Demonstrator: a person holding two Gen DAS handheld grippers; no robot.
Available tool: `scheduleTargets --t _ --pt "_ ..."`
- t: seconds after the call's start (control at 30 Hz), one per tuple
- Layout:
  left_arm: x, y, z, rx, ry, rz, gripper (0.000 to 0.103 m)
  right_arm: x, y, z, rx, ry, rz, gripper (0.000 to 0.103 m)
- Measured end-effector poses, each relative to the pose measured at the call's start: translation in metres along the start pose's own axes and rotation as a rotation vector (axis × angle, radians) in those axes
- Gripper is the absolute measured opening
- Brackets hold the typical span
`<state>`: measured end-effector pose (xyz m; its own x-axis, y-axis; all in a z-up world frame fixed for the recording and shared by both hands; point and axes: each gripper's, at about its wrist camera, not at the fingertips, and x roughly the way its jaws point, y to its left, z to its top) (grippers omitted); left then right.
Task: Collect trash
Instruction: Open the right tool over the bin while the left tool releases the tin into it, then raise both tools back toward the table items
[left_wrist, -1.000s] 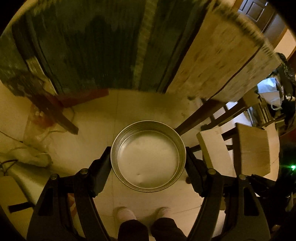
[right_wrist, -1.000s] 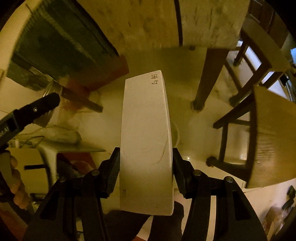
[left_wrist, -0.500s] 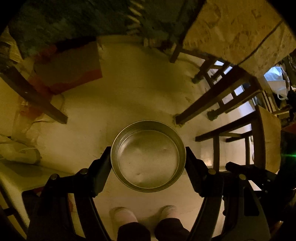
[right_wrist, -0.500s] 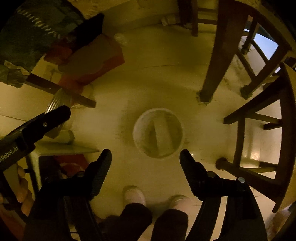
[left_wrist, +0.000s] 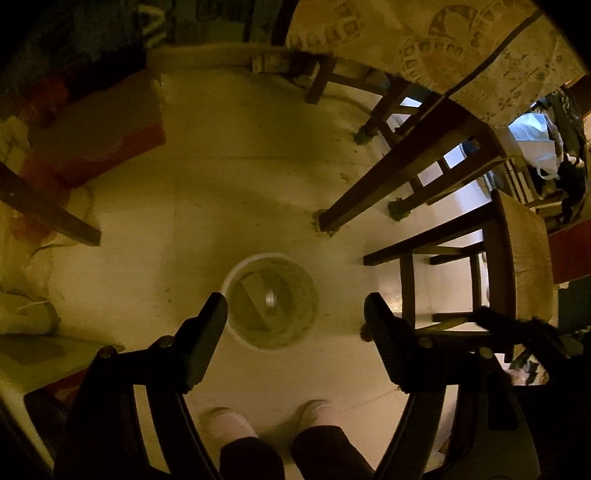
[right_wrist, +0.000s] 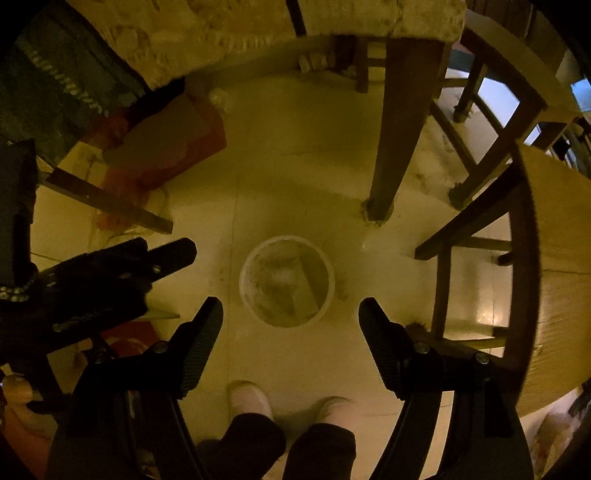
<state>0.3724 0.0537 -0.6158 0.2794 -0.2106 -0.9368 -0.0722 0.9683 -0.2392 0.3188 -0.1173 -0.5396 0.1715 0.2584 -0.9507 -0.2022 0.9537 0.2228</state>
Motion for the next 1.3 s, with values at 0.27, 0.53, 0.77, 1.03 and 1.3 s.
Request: scheduleTargets --t 0.27,0.53,0.77,1.03,1.3 --pt "-0.069 -0.002 0.006 -0.004 -0.042 0.042 0.076 -0.048 0.008 0.018 -0.014 -0.046 0.011 0.073" --pt "-0.191 -0.017 0.021 0.020 -0.148 0.071 0.076 -0.141 0.044 0.040 -0.052 -0.140 0.022 0.073" --pt "-0.304 -0.035 0.035 0.050 -0.274 0.066 0.076 -0.238 0.080 0.053 -0.073 -0.263 0.025 0.073" --pt "-0.423 -0.047 0.044 0.078 -0.450 0.062 0.076 -0.343 0.116 0.065 -0.069 -0.434 0.016 0.073" --pt "-0.522 -0.049 0.045 0.120 -0.620 0.039 0.076 -0.428 0.154 0.058 -0.092 -0.623 -0.007 0.073"
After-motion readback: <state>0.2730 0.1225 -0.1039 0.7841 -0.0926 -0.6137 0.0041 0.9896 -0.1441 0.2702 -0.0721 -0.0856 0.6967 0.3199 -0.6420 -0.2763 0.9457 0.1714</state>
